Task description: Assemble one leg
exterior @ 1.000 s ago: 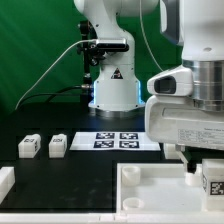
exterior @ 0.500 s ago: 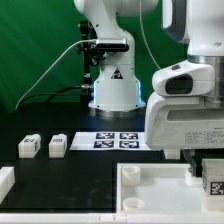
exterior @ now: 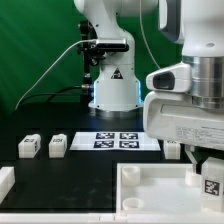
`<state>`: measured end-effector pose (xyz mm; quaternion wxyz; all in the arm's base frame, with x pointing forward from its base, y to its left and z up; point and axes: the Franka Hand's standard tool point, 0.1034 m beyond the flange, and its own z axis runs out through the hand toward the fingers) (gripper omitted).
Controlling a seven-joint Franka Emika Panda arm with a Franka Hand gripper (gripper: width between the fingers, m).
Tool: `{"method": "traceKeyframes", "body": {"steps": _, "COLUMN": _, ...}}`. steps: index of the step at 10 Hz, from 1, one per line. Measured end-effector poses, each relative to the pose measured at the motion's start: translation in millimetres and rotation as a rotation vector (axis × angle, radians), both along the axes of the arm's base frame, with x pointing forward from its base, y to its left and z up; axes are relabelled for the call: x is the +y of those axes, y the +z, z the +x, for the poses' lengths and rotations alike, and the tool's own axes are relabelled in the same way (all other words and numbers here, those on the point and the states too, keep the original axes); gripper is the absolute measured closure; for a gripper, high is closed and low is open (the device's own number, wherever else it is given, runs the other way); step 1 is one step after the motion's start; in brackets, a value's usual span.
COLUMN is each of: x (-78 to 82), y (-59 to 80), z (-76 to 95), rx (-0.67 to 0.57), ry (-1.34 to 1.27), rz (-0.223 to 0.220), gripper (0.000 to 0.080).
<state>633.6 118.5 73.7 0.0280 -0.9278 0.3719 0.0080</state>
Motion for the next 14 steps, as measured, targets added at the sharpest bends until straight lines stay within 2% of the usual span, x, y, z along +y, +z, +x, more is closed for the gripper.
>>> {"method": "traceKeyframes", "body": {"steps": 1, "x": 2.3, "y": -1.2, "z": -1.0, "rx": 0.016, "ry": -0.225, "rz": 0.007, "gripper": 0.0505}}
{"method": "traceKeyframes", "body": {"steps": 3, "x": 4.2, "y": -1.3, "z": -0.2, "rx": 0.061, "ry": -0.659, "rz": 0.064, "gripper": 0.0505}}
{"method": "traceKeyframes", "body": {"steps": 4, "x": 2.5, "y": -1.5, "z": 0.8, "rx": 0.077, "ry": -0.809, "rz": 0.089, "gripper": 0.0505}}
{"method": "traceKeyframes", "body": {"steps": 6, "x": 1.4, "y": -1.0, "z": 1.0, "rx": 0.090, "ry": -0.942, "rz": 0.095, "gripper": 0.0505}}
{"method": "traceKeyframes", "body": {"steps": 7, "x": 1.3, "y": -1.8, "z": 0.3, "rx": 0.094, "ry": -0.962, "rz": 0.093, "gripper": 0.0419}}
{"method": "traceKeyframes", "body": {"steps": 8, "x": 1.4, "y": -2.5, "z": -0.2, "rx": 0.095, "ry": -0.953, "rz": 0.092, "gripper": 0.0419}}
{"method": "traceKeyframes", "body": {"steps": 9, "x": 1.5, "y": -2.5, "z": -0.2, "rx": 0.095, "ry": -0.951, "rz": 0.092, "gripper": 0.0240}}
{"method": "traceKeyframes", "body": {"steps": 10, "x": 2.4, "y": -2.5, "z": -0.3, "rx": 0.084, "ry": -0.868, "rz": 0.089, "gripper": 0.0240}}
{"method": "traceKeyframes", "body": {"steps": 11, "x": 7.2, "y": -2.3, "z": -1.2, "rx": 0.073, "ry": -0.762, "rz": 0.089, "gripper": 0.0167}}
{"method": "traceKeyframes", "body": {"steps": 13, "x": 12.8, "y": -1.1, "z": -3.6, "rx": 0.047, "ry": -0.477, "rz": 0.078, "gripper": 0.0153}}
{"method": "traceKeyframes", "body": {"steps": 14, "x": 16.1, "y": -1.2, "z": -6.4, "rx": 0.042, "ry": -0.421, "rz": 0.077, "gripper": 0.0150}}
